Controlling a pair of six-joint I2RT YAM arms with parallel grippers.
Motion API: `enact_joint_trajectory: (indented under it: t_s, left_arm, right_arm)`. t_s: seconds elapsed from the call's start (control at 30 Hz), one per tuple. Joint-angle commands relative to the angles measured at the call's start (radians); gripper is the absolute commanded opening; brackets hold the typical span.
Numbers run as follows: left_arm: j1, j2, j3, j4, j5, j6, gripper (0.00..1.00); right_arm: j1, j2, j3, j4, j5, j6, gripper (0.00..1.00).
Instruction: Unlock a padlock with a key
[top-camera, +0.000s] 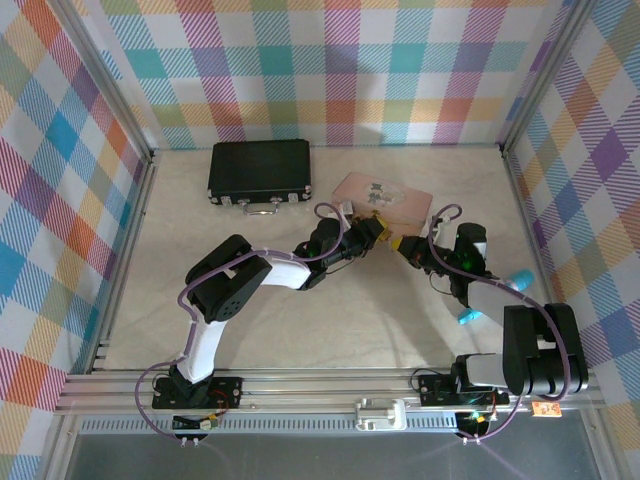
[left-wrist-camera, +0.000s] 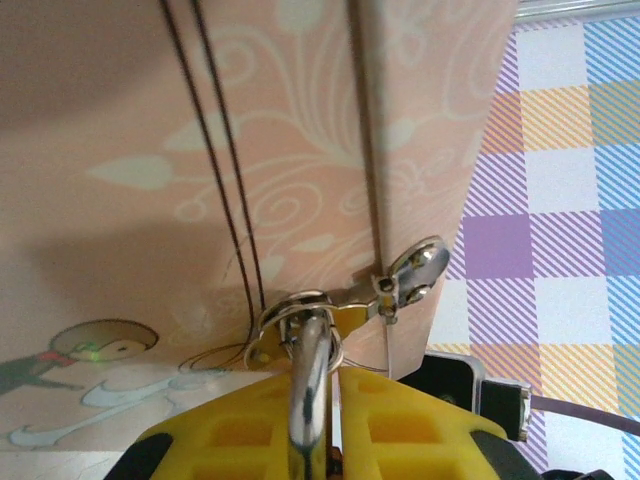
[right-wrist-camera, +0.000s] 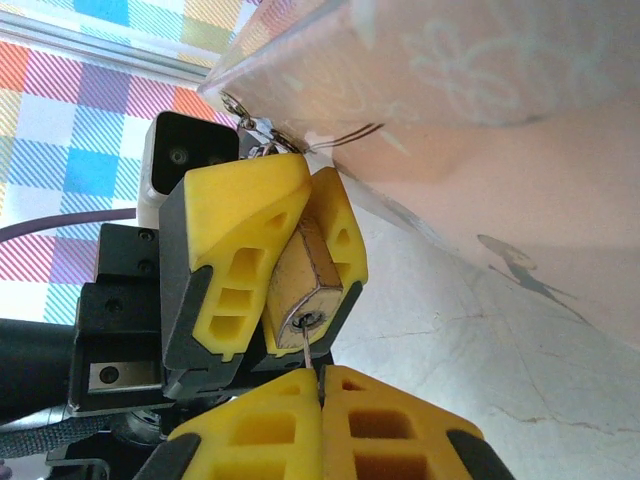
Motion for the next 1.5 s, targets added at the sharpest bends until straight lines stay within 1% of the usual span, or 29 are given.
enact_joint_trajectory:
  t_s: [0.0, 0.2, 0.37, 0.53, 0.63, 0.77, 0.97, 1.07, 1.2, 1.27, 1.33, 1.4, 1.47]
  left_arm:
    - [-0.033, -0.065, 0.004, 0.056, 0.049, 0.016, 0.00]
    - [-0.048, -0.067, 0.010, 0.064, 0.066, 0.012, 0.00]
    - [-0.071, -0.061, 0.011, 0.071, 0.064, -0.004, 0.00]
    - [-0.080, -0.059, 0.021, 0.084, 0.077, -0.019, 0.00]
    - [-0.083, -0.066, 0.010, 0.090, 0.075, -0.018, 0.00]
    - [-0.083, -0.060, 0.003, 0.122, 0.091, -0.030, 0.00]
    - [-0.082, -0.057, -0.002, 0.169, 0.129, -0.011, 0.00]
    - [-0.082, -0.053, -0.006, 0.186, 0.134, -0.012, 0.00]
    - [-0.082, -0.035, 0.001, 0.229, 0.142, -0.020, 0.00]
    - [-0.079, -0.016, 0.010, 0.304, 0.165, 0.021, 0.00]
    - [-0.071, 0.010, 0.008, 0.370, 0.180, 0.040, 0.00]
    - [-0.061, 0.023, 0.008, 0.394, 0.197, 0.063, 0.00]
    - [-0.059, 0.012, -0.008, 0.393, 0.208, 0.146, 0.00]
  right_arm:
    - [0.016, 0.024, -0.005, 0.156, 0.030, 0.071, 0.00]
    - [0.025, 0.026, 0.000, 0.130, 0.048, 0.117, 0.00]
    - [0.060, 0.035, -0.006, 0.179, 0.116, 0.203, 0.00]
    - [0.068, 0.042, 0.009, 0.137, 0.193, 0.188, 0.00]
    - [0.068, 0.064, 0.009, 0.164, 0.216, 0.211, 0.00]
    - [0.068, 0.117, 0.029, 0.199, 0.188, 0.264, 0.00]
    - [0.065, 0.132, 0.075, 0.149, 0.097, 0.333, 0.00]
    - [0.065, 0.118, 0.077, 0.116, 0.118, 0.338, 0.00]
    - [0.065, 0.121, 0.059, 0.156, 0.150, 0.376, 0.00]
    - [0.065, 0.125, 0.042, 0.199, 0.141, 0.457, 0.00]
    - [0.065, 0.121, 0.041, 0.202, 0.118, 0.576, 0.00]
    - [0.067, 0.106, 0.037, 0.218, 0.075, 0.723, 0.00]
    - [0.067, 0.075, 0.029, 0.235, 0.042, 0.908, 0.00]
